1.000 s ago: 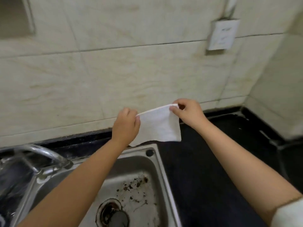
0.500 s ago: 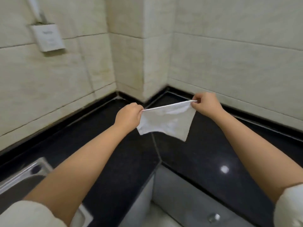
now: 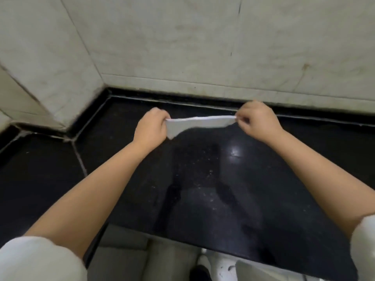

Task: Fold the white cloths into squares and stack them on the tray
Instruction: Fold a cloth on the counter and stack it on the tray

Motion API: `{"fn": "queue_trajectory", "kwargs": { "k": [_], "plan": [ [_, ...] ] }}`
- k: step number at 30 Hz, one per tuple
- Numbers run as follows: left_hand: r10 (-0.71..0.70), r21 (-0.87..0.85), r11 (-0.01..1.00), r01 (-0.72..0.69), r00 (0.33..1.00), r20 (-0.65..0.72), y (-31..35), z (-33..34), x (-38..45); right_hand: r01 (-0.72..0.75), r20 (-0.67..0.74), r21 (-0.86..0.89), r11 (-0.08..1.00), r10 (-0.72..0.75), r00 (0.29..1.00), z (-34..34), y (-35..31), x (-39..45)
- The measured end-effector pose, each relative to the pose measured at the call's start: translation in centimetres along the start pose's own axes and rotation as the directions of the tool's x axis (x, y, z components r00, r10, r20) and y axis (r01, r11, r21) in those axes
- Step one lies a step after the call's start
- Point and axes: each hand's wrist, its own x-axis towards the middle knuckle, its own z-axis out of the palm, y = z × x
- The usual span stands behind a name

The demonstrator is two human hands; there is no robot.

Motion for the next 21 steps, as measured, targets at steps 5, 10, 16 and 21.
{"fn": "queue_trajectory", "kwargs": {
  "k": [5,10,16,21],
  "plan": [
    [0.121,-0.029,0.992,-0.125,0.836,0.536,-0.8,5.9,-5.7,0.04,0.545,0.014,0.999,-0.042,0.837,4.3,3.3,-9.0],
    [0.056,-0.006,0.993,-0.12,0.415,0.908,-1.2,9.9,-9.4,-0.313,0.904,0.173,0.934,-0.024,0.428,6.7,2.9,-13.9],
    [0.04,-0.027,0.999,-0.035,0.441,0.897,-1.1,10.7,-6.9,-0.512,0.914,0.15,0.846,0.079,0.398,7.4,4.7,-13.9],
    [-0.099,0.066,0.995,0.073,0.754,0.65,-1.5,12.5,-3.6,-0.512,0.669,0.097,0.854,0.325,0.669,9.8,5.8,-11.4]
  ]
}}
